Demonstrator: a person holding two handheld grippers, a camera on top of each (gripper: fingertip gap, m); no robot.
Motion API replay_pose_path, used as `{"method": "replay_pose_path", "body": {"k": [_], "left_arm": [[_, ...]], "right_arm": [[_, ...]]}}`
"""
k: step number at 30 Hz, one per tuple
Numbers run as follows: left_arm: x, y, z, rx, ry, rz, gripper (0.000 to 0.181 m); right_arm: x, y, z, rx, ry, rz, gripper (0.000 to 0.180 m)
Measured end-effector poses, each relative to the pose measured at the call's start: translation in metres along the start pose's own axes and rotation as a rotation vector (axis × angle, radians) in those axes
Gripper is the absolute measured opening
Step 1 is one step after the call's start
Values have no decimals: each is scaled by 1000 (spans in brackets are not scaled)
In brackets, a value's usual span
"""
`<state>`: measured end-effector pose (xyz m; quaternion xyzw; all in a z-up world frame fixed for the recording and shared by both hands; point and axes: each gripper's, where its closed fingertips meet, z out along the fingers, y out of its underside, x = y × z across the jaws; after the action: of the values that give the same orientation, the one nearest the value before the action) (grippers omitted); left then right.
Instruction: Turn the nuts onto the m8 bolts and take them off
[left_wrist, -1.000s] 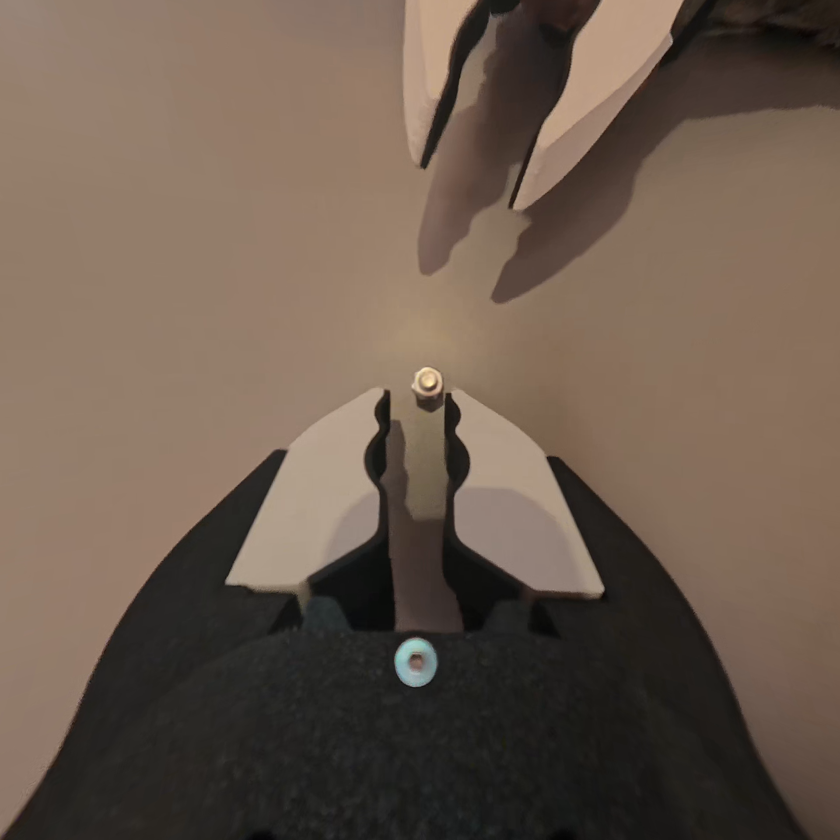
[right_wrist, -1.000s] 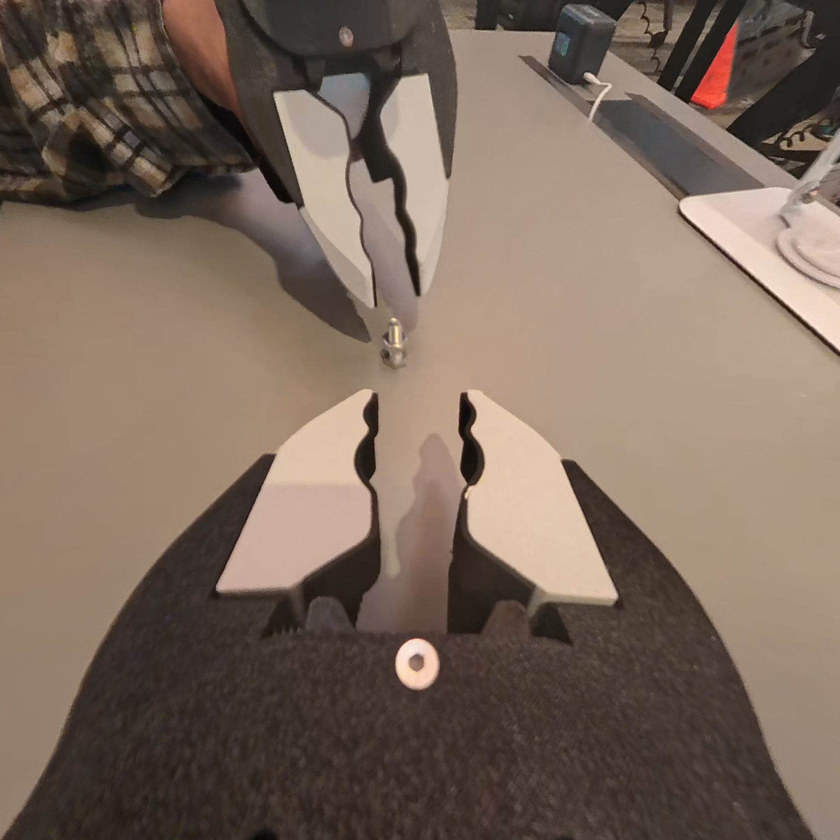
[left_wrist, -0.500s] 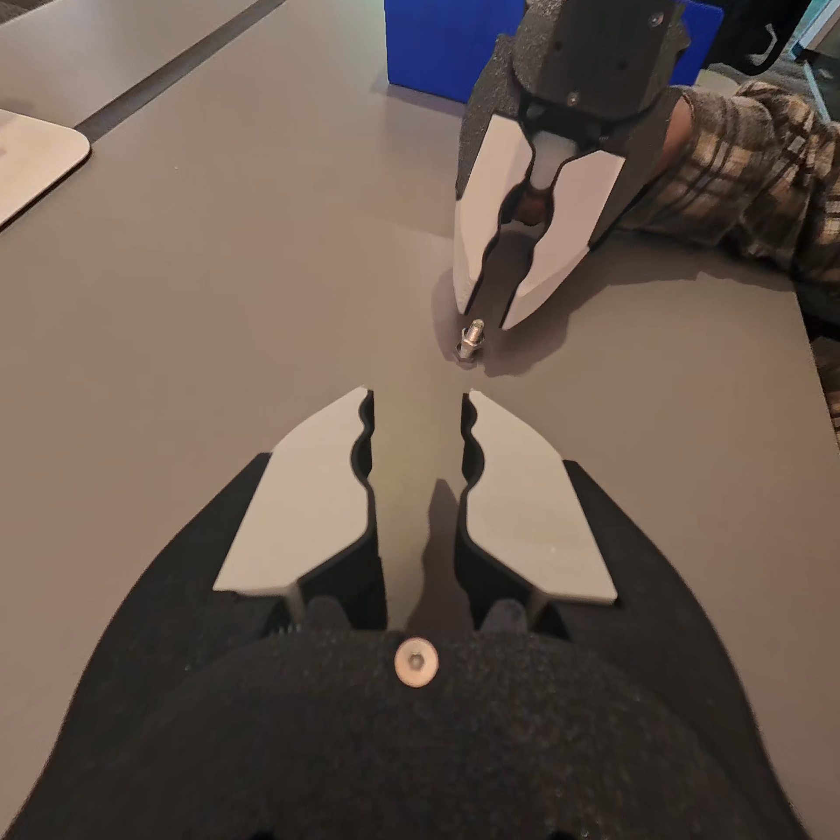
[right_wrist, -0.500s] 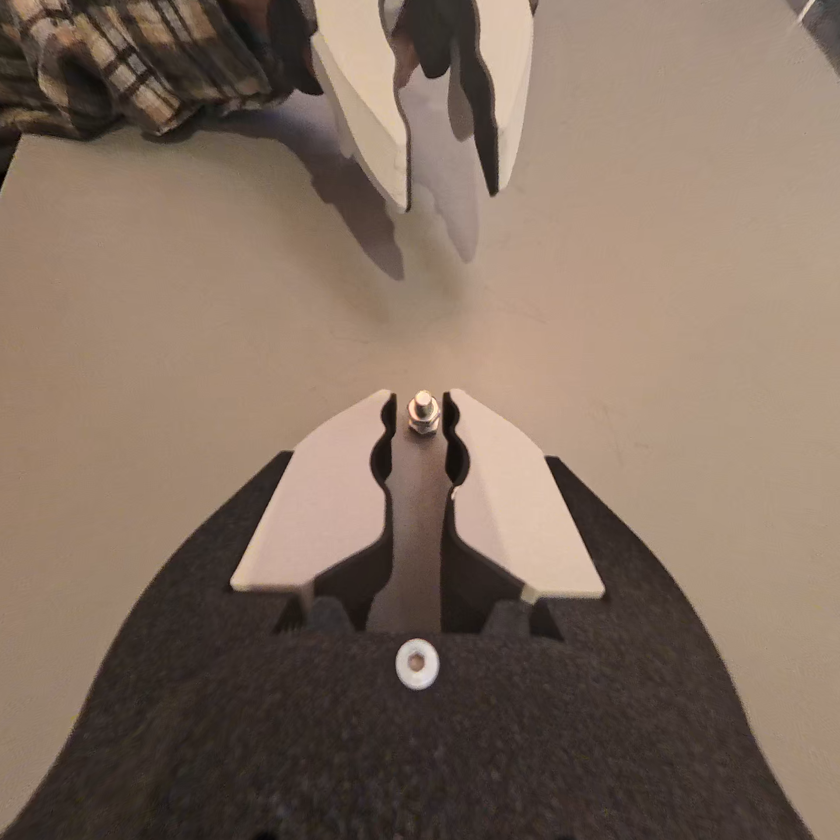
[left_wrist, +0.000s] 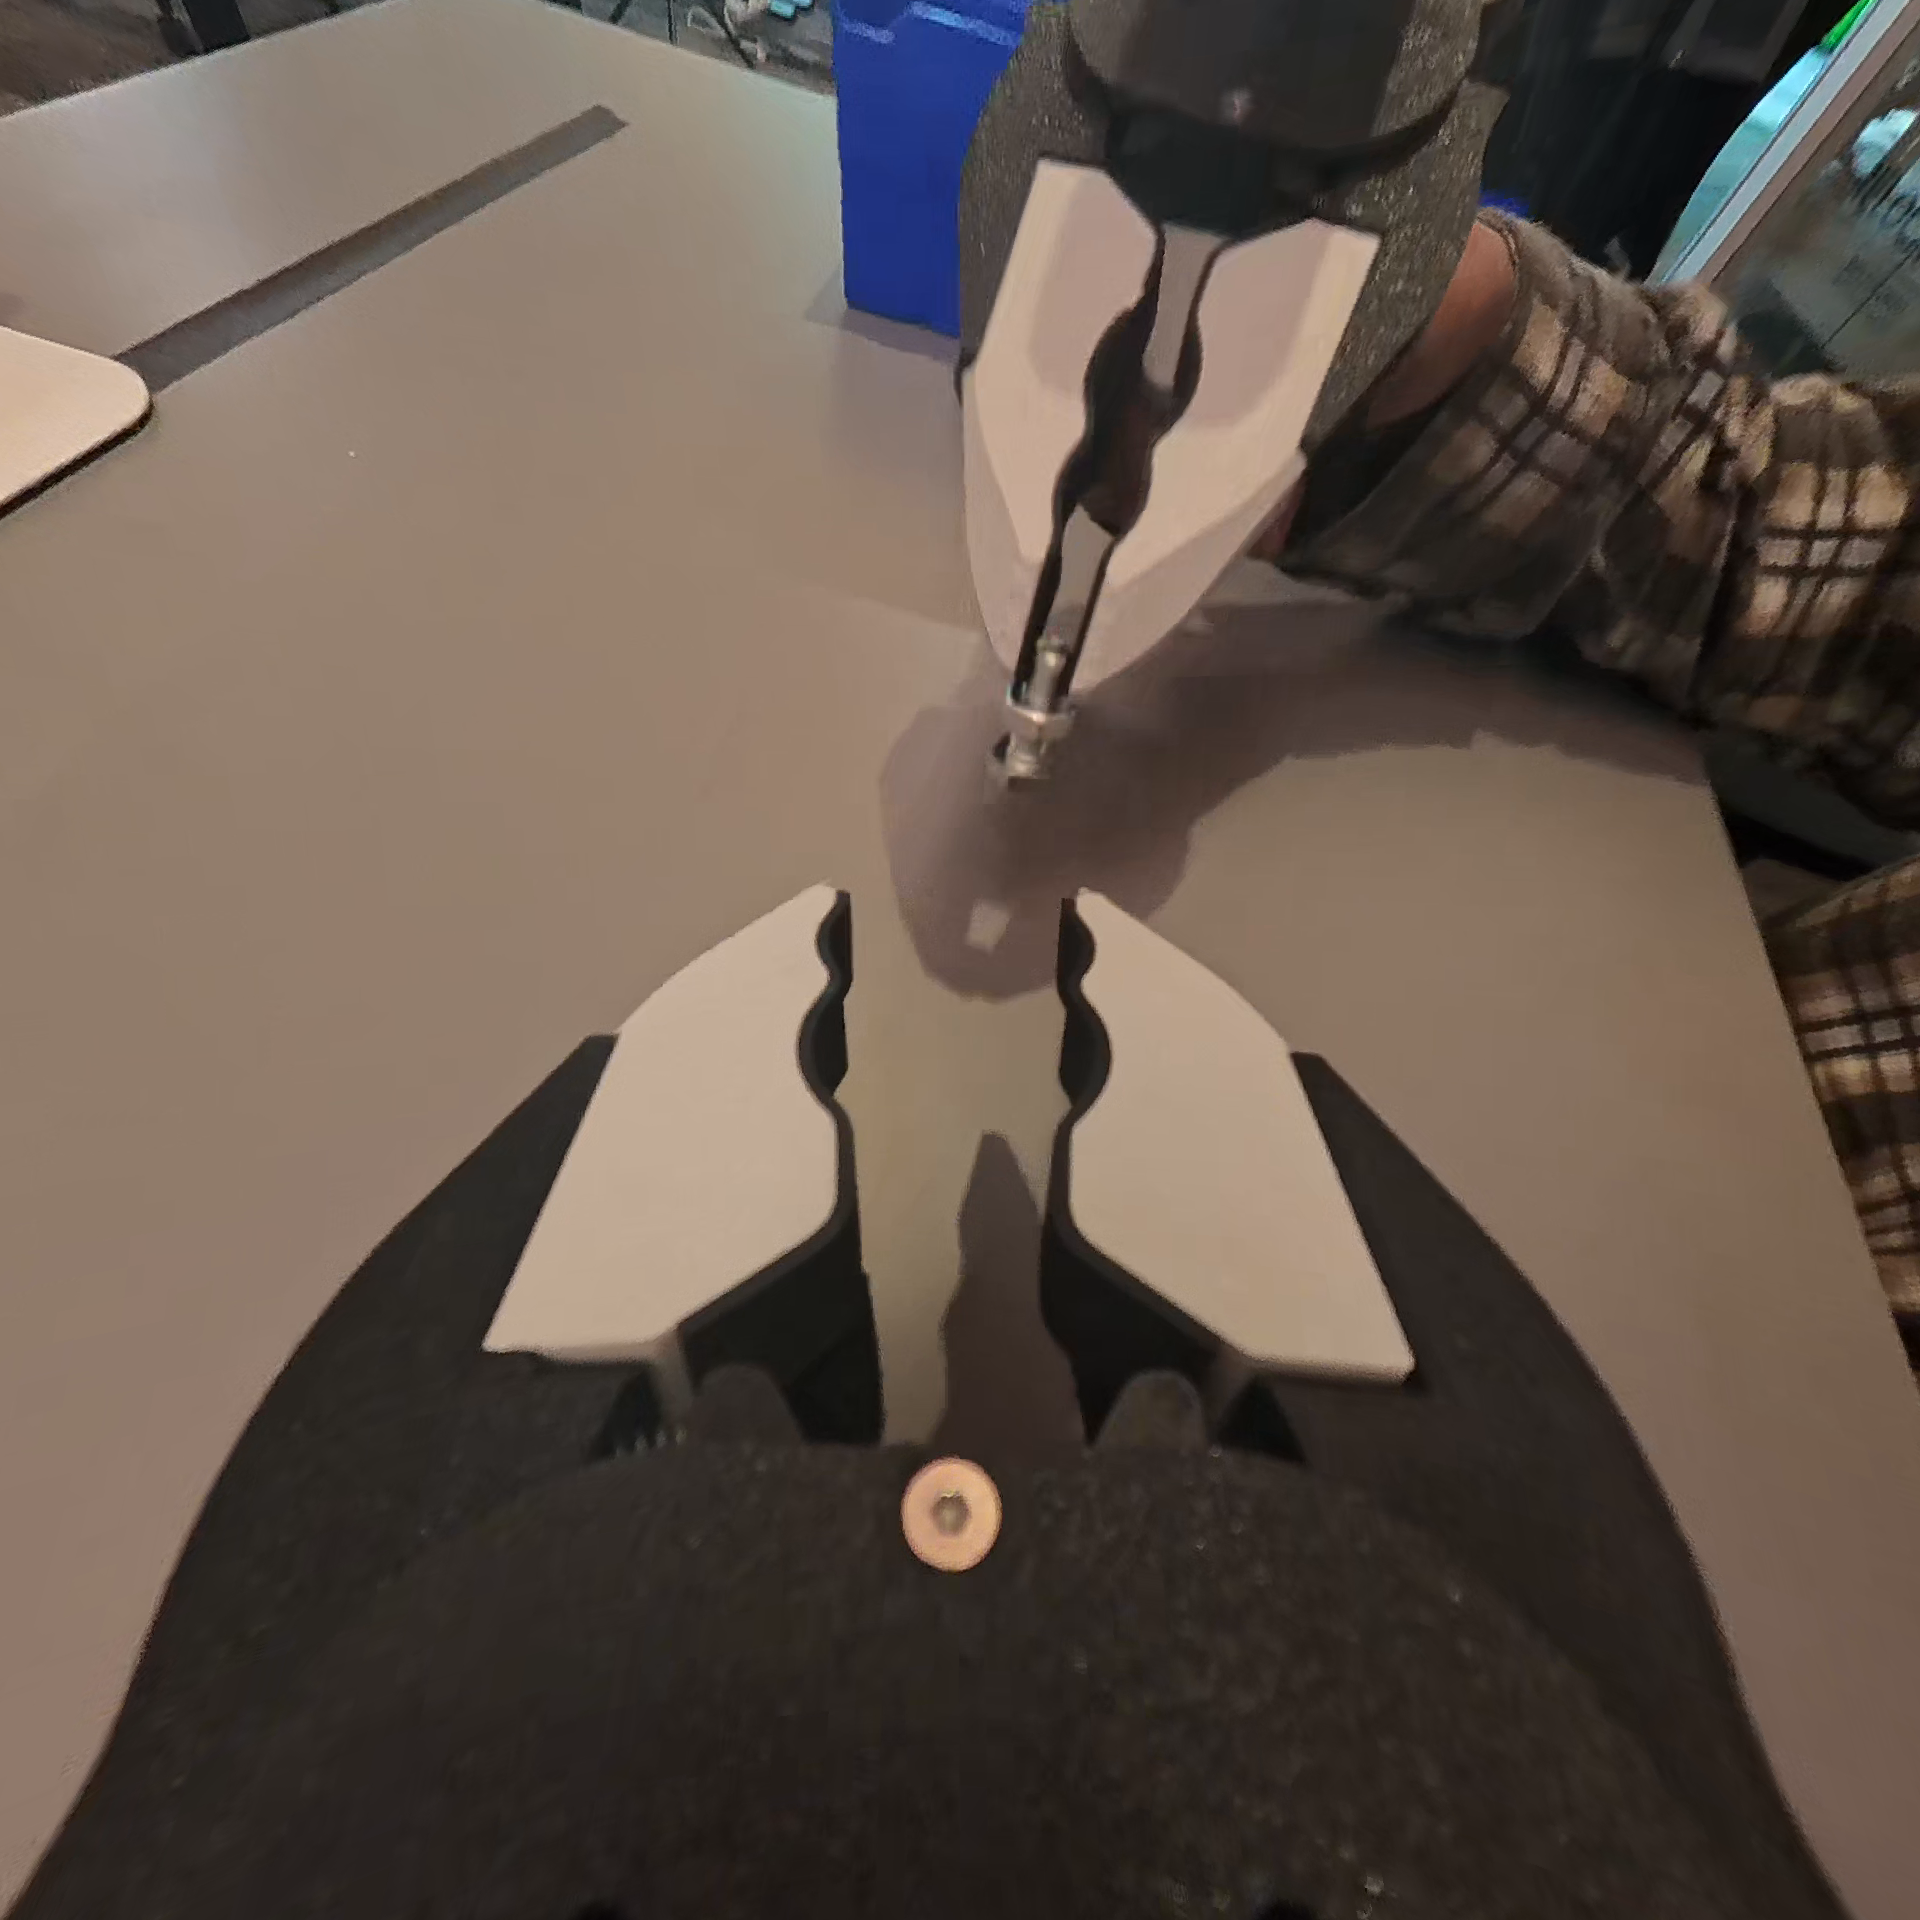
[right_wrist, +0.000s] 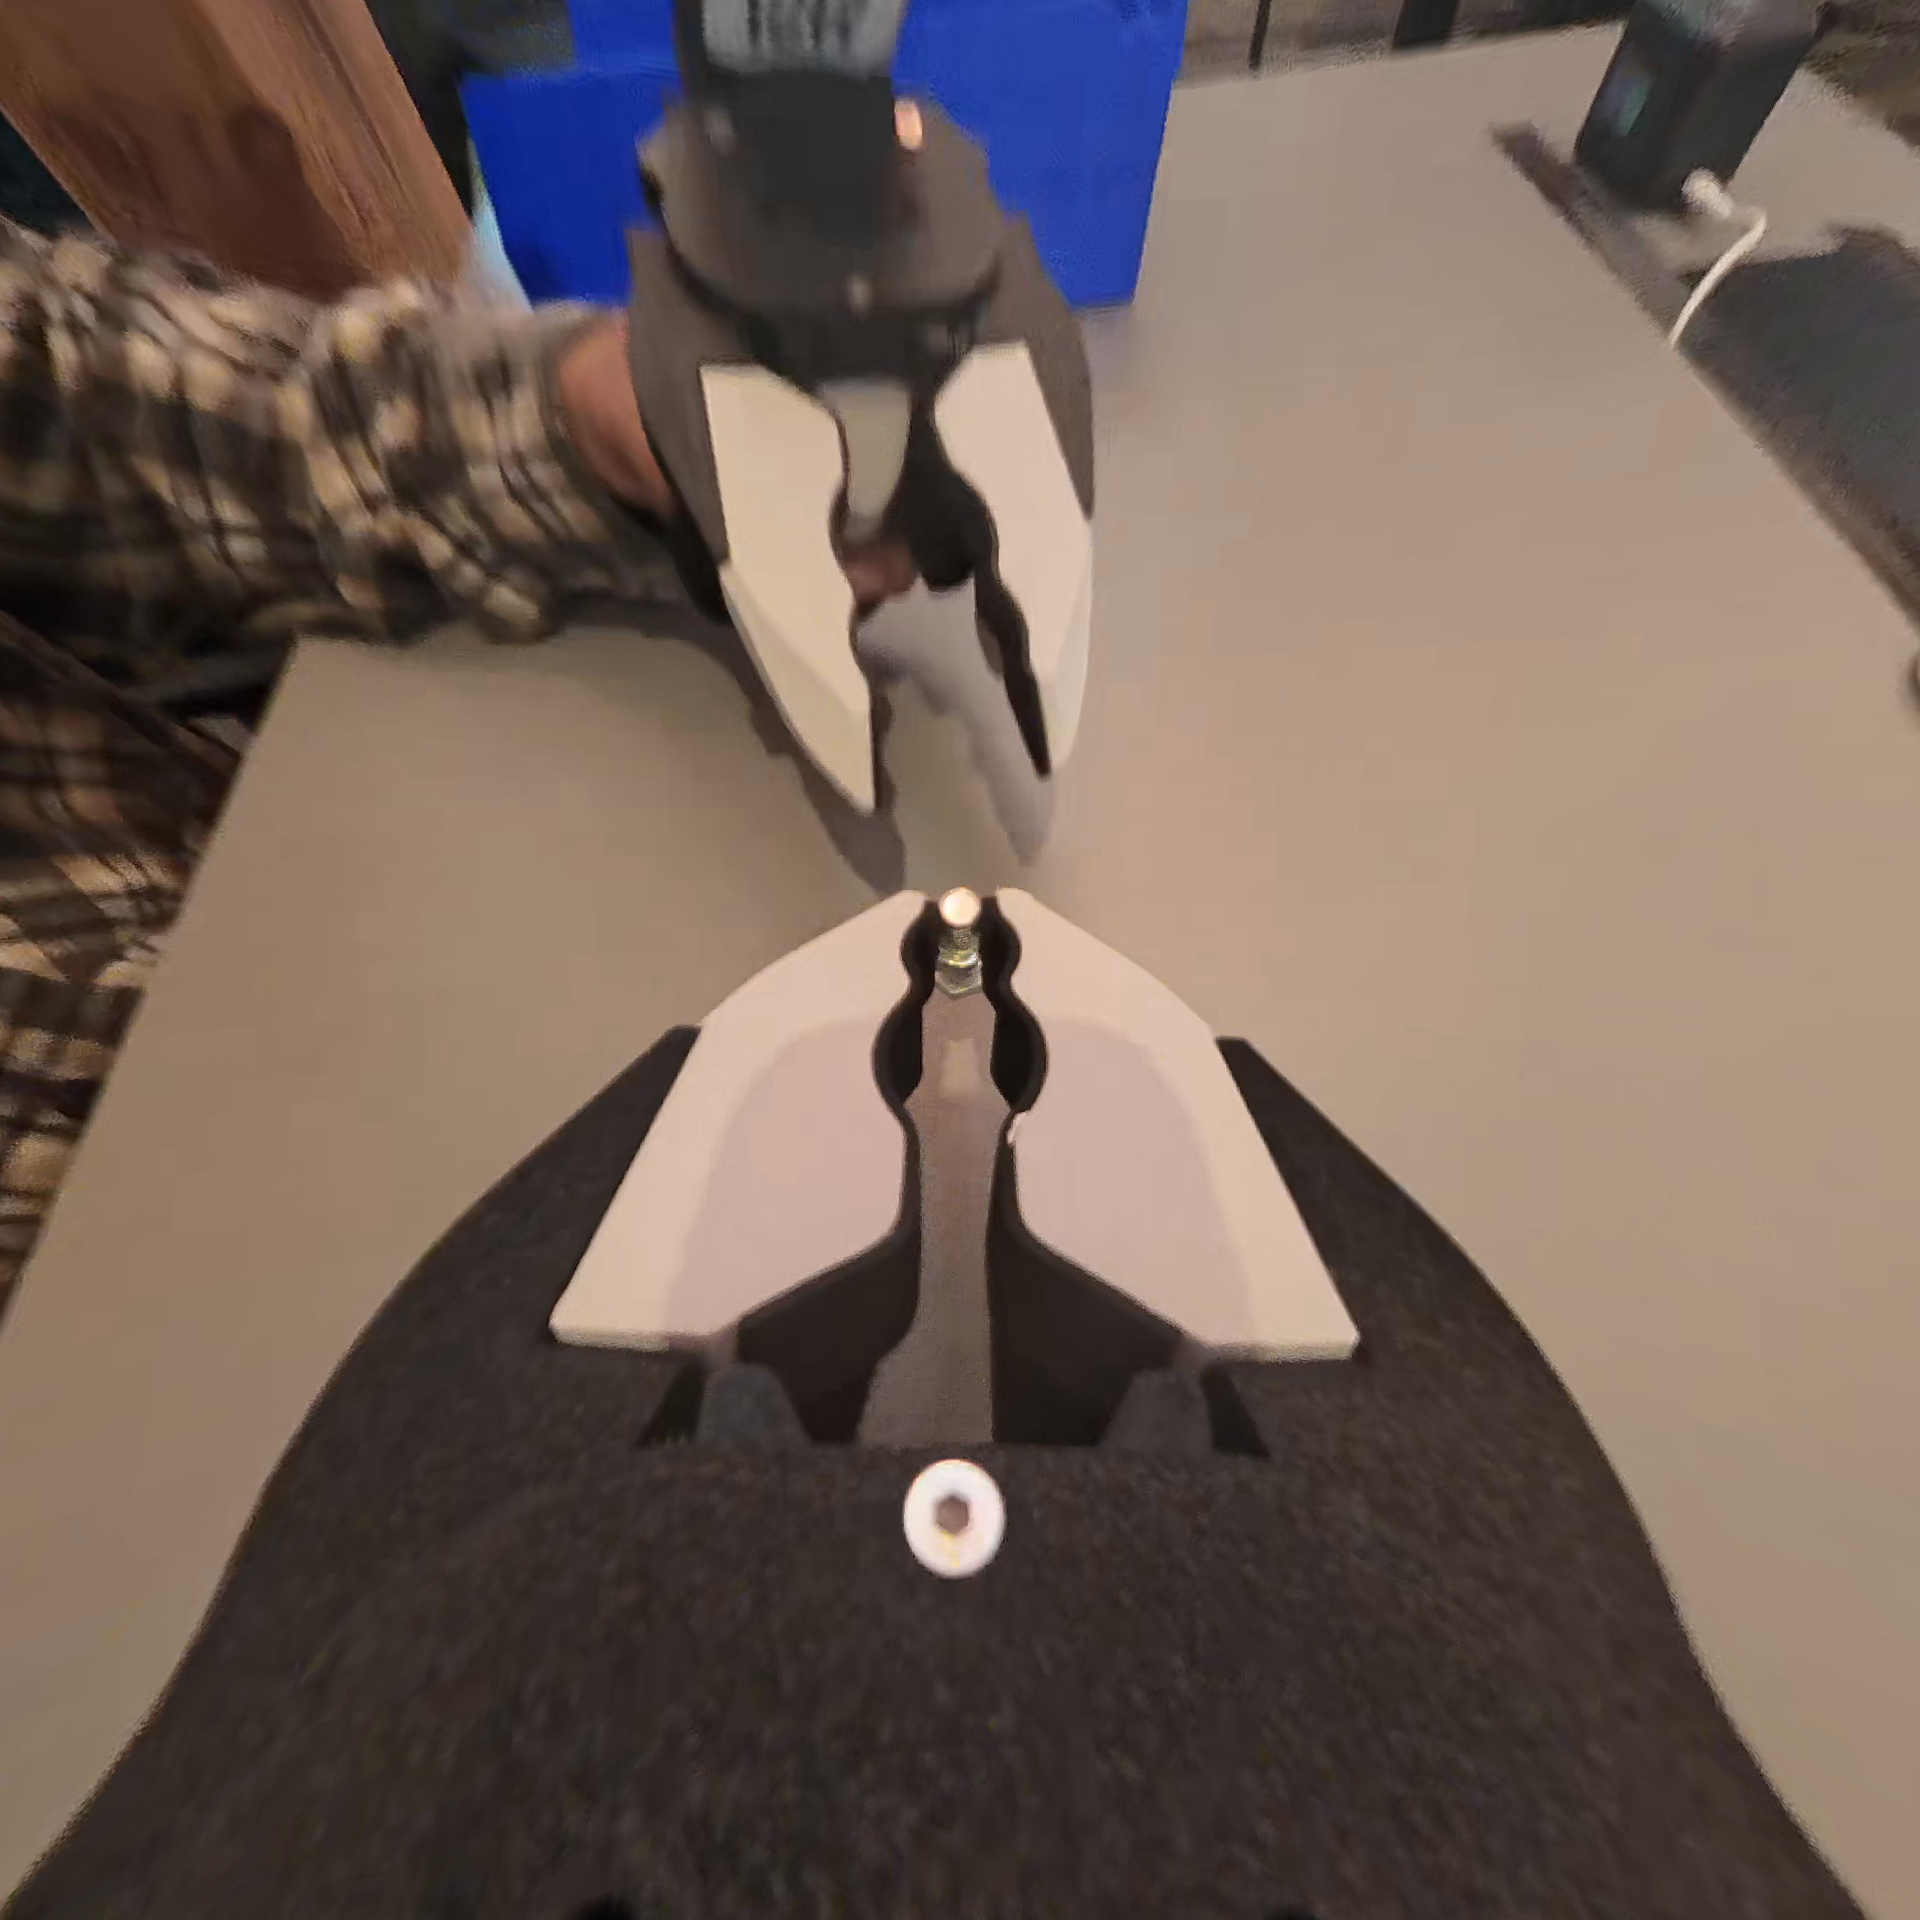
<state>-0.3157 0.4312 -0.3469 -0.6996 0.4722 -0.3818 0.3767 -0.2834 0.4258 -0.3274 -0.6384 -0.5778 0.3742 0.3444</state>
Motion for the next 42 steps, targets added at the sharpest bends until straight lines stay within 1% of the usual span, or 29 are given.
{"method": "replay_pose_path", "body": {"k": [1,6,12,18,28,36,39,40,42], "left_arm": [[1,-4,0,28,9,-11,37],[8,-21,-4,138,42,-42,37],[15,-34,-9,207,50,-18,34],[24,-42,-10,244,66,10,28],[30,-44,-9,242,68,36,20],[33,-43,-8,231,71,42,16],[30,-45,-11,234,40,52,15],[30,-47,-13,244,34,50,15],[30,-52,-18,266,25,40,15]], "right_arm": [[-1,-10,-1,10,-14,-2,7],[-6,-39,2,25,-55,-23,7],[-10,-57,5,60,-95,-13,7],[-13,-62,6,52,-123,-3,7],[-20,-67,6,54,-145,-17,7],[-24,-67,9,40,-158,-31,7],[-22,-70,8,69,-150,-40,7],[-20,-73,7,95,-138,-41,12],[-15,-82,4,171,-118,-36,27]]}}
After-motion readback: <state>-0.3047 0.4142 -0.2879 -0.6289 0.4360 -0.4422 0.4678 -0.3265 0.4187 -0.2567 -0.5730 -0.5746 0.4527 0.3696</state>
